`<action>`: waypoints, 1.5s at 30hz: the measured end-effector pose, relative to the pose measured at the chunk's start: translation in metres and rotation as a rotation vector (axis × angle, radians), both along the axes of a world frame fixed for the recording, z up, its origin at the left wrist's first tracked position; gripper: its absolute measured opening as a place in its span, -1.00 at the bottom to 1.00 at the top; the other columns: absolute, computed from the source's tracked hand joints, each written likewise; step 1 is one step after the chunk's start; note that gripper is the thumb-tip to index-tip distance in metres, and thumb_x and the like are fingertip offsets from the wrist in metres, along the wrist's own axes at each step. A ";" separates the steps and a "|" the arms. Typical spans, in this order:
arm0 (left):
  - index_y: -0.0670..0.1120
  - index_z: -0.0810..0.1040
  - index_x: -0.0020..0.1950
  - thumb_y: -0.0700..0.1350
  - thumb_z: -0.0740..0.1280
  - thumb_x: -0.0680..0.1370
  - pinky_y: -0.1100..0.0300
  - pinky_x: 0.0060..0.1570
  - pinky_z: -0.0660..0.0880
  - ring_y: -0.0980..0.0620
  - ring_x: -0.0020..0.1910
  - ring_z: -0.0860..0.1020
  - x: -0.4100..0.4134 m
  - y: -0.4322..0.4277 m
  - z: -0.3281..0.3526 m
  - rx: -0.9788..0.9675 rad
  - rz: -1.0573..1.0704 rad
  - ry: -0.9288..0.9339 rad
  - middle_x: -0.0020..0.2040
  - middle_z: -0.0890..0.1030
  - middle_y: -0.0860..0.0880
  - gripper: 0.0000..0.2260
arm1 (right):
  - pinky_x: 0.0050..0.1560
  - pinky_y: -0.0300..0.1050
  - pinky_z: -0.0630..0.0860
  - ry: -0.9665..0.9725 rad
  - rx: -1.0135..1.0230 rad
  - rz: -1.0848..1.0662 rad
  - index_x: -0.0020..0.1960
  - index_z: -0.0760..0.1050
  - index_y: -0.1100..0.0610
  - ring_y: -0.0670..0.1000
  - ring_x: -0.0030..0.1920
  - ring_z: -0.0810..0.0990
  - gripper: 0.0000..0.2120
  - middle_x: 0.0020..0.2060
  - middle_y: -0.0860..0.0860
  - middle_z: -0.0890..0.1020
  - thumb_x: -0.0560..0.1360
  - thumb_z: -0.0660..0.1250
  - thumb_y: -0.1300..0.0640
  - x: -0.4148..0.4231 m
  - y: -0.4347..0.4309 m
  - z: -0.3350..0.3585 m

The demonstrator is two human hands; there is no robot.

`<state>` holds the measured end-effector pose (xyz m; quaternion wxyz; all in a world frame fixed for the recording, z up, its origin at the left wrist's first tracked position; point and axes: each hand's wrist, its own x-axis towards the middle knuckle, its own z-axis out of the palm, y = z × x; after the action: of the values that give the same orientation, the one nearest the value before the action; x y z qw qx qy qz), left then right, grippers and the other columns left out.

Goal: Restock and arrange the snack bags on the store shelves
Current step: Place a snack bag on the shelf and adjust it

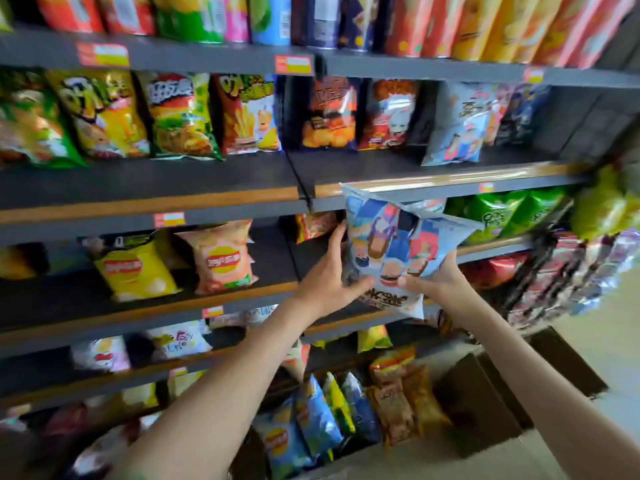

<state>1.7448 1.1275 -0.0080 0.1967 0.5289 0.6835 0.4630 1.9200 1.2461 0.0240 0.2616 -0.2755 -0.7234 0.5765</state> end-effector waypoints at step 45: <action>-0.04 0.28 0.44 -0.17 0.10 0.65 -0.03 0.37 0.15 -0.04 0.40 0.34 0.105 0.371 0.092 0.496 0.588 1.805 0.43 0.34 -0.08 -0.65 | 0.13 0.18 0.37 -0.216 1.622 -0.378 0.35 0.34 0.28 0.23 0.10 0.51 -0.16 0.14 0.19 0.53 0.21 0.49 -0.11 0.051 0.405 0.071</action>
<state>1.8500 1.4984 0.0839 -0.6394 0.5194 0.5651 0.0457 1.9706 1.6515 0.0946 0.4002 -0.1722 -0.8764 -0.2051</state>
